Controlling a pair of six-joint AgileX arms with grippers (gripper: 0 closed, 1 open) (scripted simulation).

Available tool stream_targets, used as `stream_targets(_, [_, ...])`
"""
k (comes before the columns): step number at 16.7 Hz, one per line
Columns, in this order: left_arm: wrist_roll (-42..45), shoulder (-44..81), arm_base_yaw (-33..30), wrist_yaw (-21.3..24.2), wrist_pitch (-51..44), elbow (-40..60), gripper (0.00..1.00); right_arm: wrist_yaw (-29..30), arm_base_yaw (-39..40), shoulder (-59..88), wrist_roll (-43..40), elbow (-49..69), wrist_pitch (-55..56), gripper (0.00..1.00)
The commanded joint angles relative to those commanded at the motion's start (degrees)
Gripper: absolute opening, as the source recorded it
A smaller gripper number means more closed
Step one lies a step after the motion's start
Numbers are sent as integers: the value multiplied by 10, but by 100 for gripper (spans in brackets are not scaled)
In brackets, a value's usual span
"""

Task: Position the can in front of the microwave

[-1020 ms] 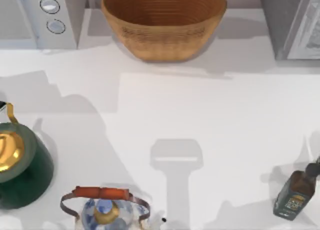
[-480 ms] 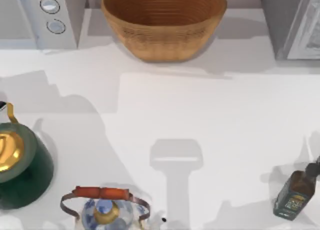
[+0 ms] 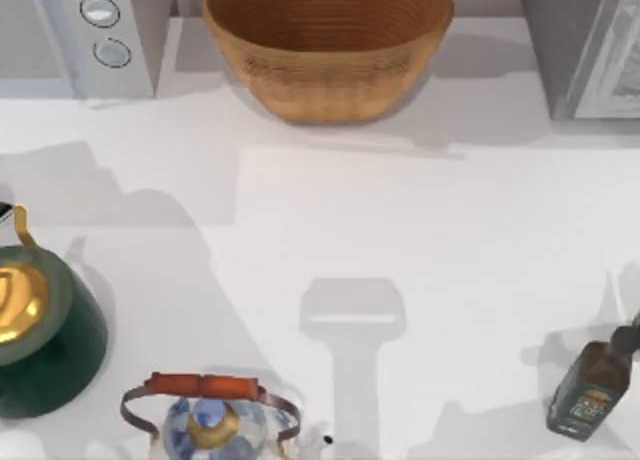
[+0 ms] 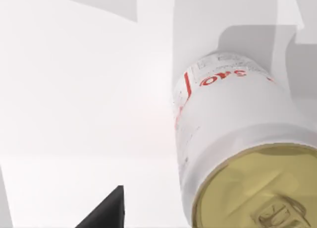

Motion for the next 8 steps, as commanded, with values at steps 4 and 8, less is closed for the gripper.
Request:
stream_targets(4, [0, 0, -1, 0, 0, 0, 100, 0, 0, 0, 0, 0, 0, 100])
stream_targets(8, [1, 7, -1, 1, -39, 44, 100, 0, 0, 0, 0, 0, 0, 100])
